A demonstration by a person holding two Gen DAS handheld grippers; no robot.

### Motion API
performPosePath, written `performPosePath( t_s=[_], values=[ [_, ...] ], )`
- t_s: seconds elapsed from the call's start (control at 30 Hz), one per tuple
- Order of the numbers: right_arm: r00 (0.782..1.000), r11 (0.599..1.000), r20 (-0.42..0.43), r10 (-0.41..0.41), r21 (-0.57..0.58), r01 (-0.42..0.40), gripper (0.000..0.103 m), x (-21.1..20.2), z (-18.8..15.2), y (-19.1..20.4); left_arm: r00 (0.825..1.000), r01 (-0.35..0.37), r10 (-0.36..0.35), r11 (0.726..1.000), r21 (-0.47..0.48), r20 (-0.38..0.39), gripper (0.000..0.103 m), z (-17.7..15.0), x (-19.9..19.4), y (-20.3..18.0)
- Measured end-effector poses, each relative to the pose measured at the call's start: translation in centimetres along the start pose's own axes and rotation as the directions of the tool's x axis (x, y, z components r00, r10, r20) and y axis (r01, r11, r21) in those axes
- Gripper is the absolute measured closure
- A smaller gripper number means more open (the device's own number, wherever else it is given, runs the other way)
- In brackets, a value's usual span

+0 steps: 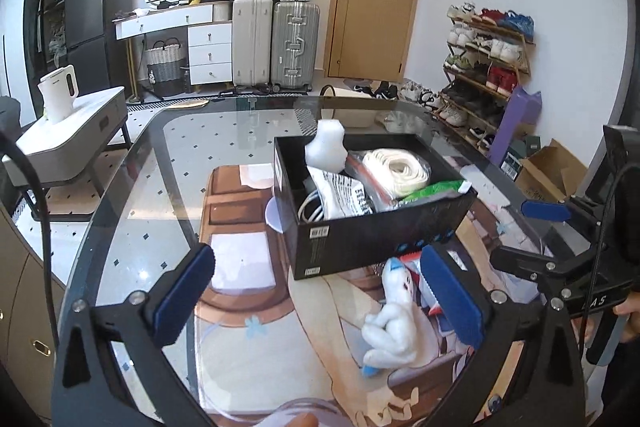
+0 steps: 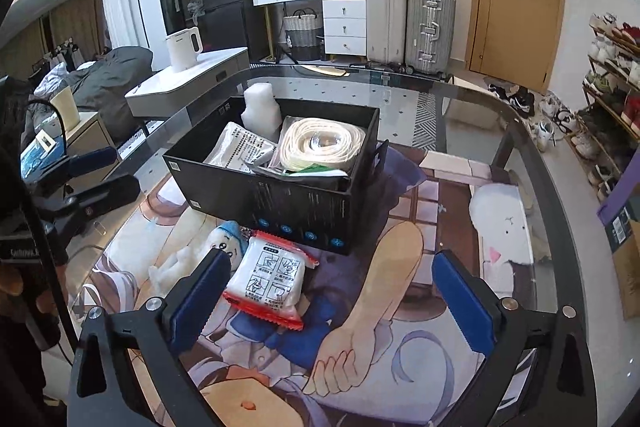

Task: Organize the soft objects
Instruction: 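Move both tools back toward the red-and-white snack packet and the white plush toy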

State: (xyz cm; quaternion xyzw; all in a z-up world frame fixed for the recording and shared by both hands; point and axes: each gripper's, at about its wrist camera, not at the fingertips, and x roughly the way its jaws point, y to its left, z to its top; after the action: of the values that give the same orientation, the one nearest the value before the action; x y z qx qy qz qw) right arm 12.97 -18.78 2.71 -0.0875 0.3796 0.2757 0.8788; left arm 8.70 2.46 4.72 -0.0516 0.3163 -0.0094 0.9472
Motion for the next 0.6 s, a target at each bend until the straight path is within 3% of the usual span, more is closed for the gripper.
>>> performPosePath(
  t_s=[0.6],
  values=[
    [0.995,1.000,-0.095,0.009,-0.015,-0.010,0.001,3.6,-1.6,1.7,0.998,-0.025,0.025,1.000,-0.003,-0.061,0.000,-3.0,1.9,0.1]
  ],
)
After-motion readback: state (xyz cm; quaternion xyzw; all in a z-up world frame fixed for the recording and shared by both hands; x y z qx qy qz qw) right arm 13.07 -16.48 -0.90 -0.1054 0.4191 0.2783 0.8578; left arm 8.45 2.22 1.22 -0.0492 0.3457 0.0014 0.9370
